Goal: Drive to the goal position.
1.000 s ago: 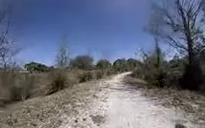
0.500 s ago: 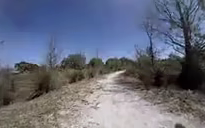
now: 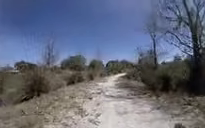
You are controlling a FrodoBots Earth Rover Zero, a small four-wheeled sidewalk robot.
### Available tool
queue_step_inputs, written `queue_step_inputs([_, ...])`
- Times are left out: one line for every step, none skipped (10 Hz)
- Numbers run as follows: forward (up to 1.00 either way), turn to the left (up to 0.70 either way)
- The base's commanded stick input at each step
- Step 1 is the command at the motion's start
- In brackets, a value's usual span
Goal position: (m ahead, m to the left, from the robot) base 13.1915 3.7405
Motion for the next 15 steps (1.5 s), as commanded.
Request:
queue_step_inputs([0.7, -0.35])
queue_step_inputs([0.7, -0.35])
queue_step_inputs([0.7, -0.31])
queue_step_inputs([0.7, 0.0])
queue_step_inputs([0.7, 0.0])
queue_step_inputs([0.7, 0.0])
queue_step_inputs([0.7, 0.0])
queue_step_inputs([0.7, 0.0])
queue_step_inputs([0.7, 0.0])
queue_step_inputs([0.7, 0.0])
queue_step_inputs([0.7, 0.0])
queue_step_inputs([0.7, 0.0])
queue_step_inputs([0.7, 0.0])
queue_step_inputs([0.7, 0.0])
queue_step_inputs([0.7, 0.0])
